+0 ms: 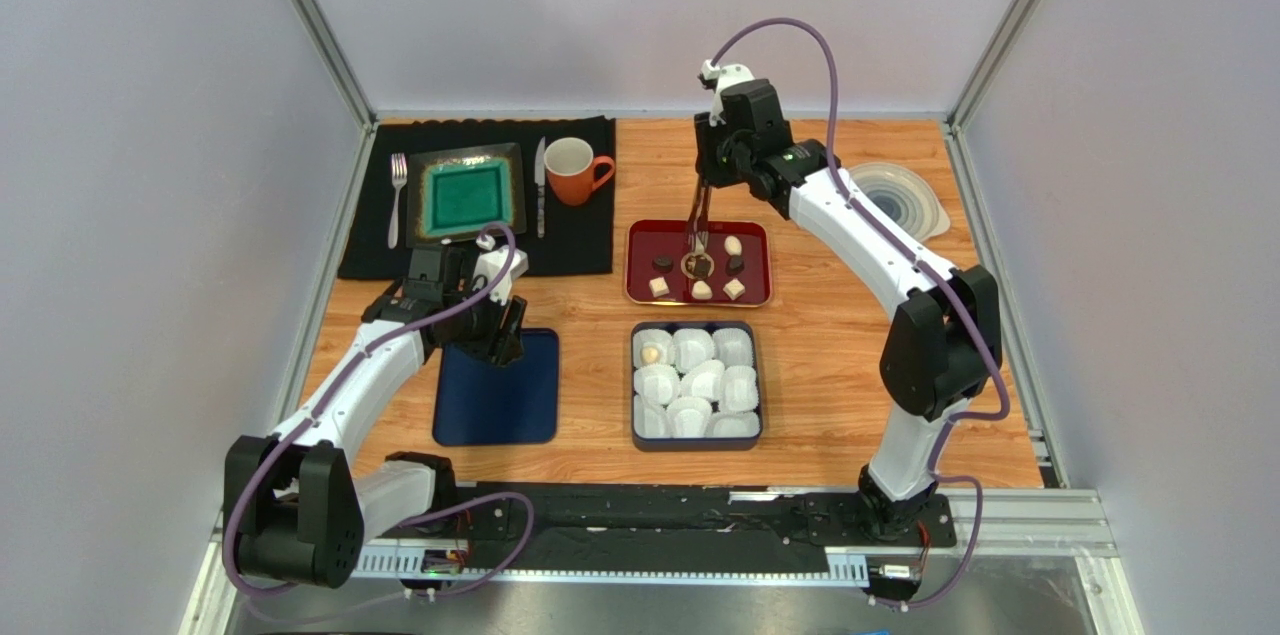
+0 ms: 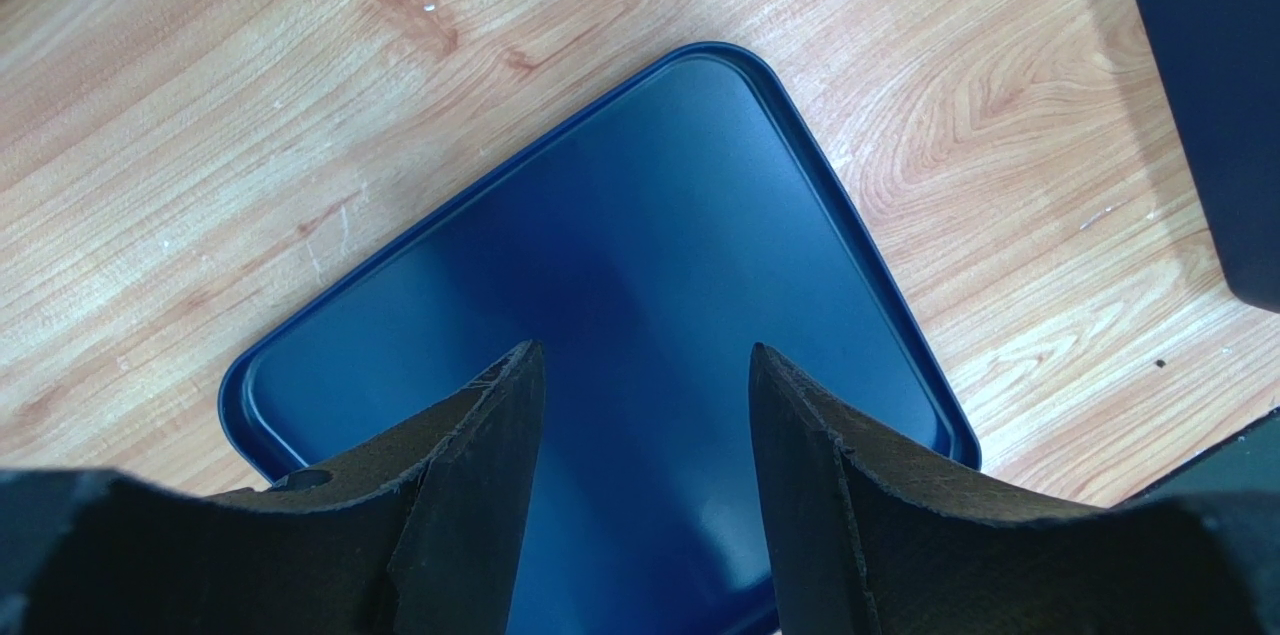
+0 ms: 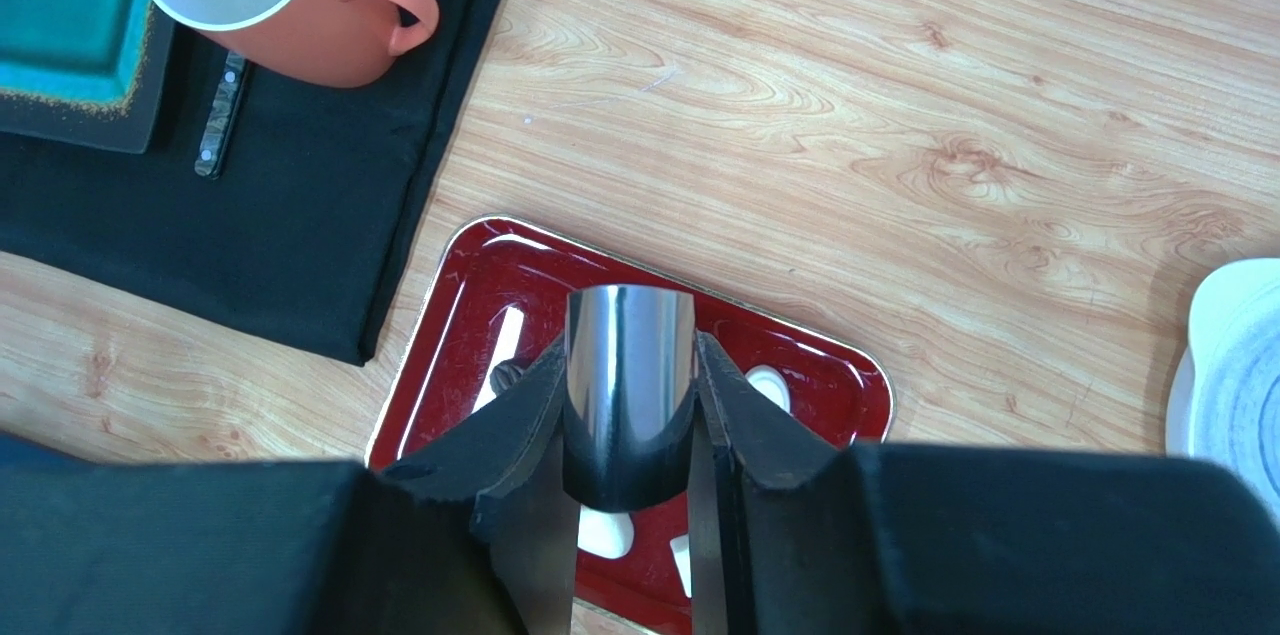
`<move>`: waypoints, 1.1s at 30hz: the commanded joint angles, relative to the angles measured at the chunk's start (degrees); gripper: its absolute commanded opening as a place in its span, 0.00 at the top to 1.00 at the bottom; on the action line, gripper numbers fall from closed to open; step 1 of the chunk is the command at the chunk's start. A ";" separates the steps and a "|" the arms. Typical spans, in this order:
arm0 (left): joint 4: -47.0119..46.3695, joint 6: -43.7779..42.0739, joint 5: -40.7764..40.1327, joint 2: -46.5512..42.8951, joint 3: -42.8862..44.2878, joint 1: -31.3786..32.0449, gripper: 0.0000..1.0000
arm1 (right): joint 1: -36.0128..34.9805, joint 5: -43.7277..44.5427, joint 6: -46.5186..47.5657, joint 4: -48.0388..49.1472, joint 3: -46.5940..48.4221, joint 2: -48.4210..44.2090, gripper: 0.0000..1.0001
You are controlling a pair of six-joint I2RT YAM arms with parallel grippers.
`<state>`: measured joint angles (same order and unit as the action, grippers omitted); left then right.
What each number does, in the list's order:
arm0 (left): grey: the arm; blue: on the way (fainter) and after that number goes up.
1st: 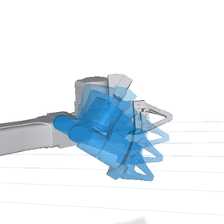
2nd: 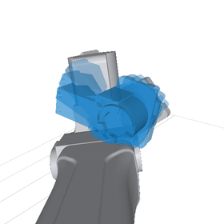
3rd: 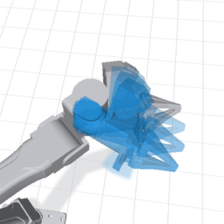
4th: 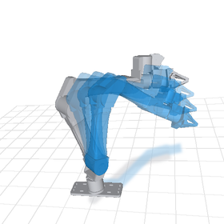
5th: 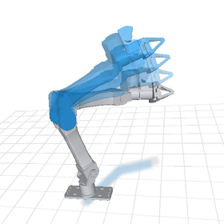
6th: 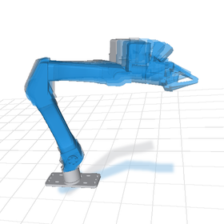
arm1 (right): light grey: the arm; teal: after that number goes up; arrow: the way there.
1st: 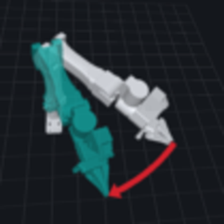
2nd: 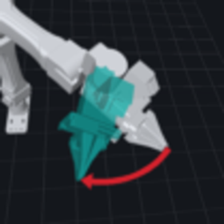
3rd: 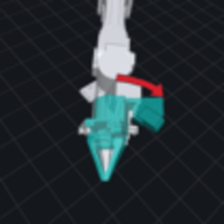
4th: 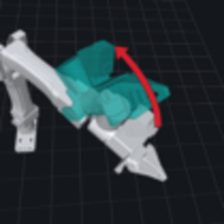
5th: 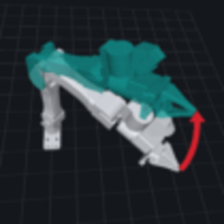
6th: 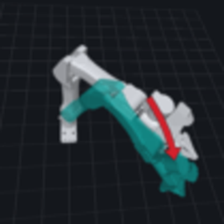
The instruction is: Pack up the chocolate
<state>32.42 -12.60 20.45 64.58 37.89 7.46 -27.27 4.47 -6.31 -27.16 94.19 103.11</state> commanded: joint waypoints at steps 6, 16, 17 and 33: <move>-0.08 -1.29 0.56 -0.50 1.40 -0.08 0.39 | 0.55 -2.18 -0.72 -0.26 6.53 -3.17 0.87; -0.08 0.03 1.44 -0.86 1.66 -0.08 0.38 | -5.33 -0.87 -0.55 -3.69 -5.40 -21.71 0.90; 0.01 0.21 1.52 -0.86 1.57 -0.08 0.38 | -6.82 -0.61 -0.64 -4.13 -8.47 -23.20 0.90; 0.80 0.82 2.66 -0.94 2.19 -0.08 0.24 | -14.83 3.00 -6.53 -10.81 -23.00 -40.53 0.90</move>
<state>32.51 -12.21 21.15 64.55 37.89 7.46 -41.21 5.87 -11.14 -38.83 71.55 64.66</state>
